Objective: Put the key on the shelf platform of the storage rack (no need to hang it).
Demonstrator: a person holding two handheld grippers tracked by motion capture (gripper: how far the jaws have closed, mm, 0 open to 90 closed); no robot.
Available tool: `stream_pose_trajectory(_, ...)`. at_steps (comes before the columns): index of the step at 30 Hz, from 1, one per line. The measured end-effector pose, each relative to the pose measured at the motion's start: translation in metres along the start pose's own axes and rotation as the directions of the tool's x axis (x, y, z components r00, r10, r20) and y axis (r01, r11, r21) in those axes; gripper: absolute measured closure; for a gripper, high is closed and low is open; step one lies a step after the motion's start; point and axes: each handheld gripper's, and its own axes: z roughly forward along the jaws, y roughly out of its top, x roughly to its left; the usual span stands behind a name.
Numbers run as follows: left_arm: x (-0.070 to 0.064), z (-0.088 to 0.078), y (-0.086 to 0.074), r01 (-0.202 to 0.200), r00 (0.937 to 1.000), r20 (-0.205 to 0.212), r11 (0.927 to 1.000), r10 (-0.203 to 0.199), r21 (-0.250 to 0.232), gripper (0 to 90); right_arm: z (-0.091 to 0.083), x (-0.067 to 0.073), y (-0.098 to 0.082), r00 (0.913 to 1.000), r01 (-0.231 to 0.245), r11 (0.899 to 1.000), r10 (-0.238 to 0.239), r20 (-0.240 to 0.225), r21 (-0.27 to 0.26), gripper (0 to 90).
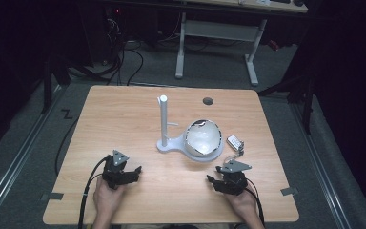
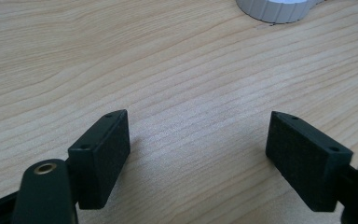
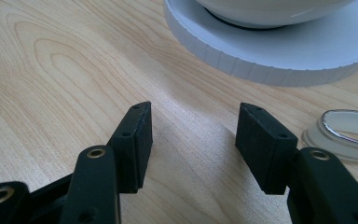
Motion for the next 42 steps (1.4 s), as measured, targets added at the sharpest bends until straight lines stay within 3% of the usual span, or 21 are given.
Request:
stream_pose_trajectory(31,0.0002,0.0,0.0001,0.002,1.0,0.001,1.0,-0.002,0.0,22.1,-0.0006,0.0011,-0.0004,0.9996,-0.02,1.0,0.02,0.02,-0.004,49.0)
stream_pose_trajectory(36,0.0003,-0.0001,0.0001,0.0,1.0,0.002,1.0,0.0,0.001,22.1,-0.0018,-0.0012,-0.0012,0.9988,-0.04,0.999,0.041,0.026,-0.01,50.6)
stream_pose_trajectory(39,0.0003,-0.0001,0.0001,0.0,1.0,0.002,1.0,0.0,0.001,22.1,-0.0042,-0.004,-0.0021,0.9965,-0.08,0.996,0.081,0.023,-0.029,50.5)
stream_pose_trajectory(42,0.0002,0.0,0.0001,0.002,1.0,0.002,1.0,-0.002,0.0,22.1,-0.0094,-0.0058,-0.0022,0.9954,-0.087,0.995,0.089,0.036,-0.053,50.8)
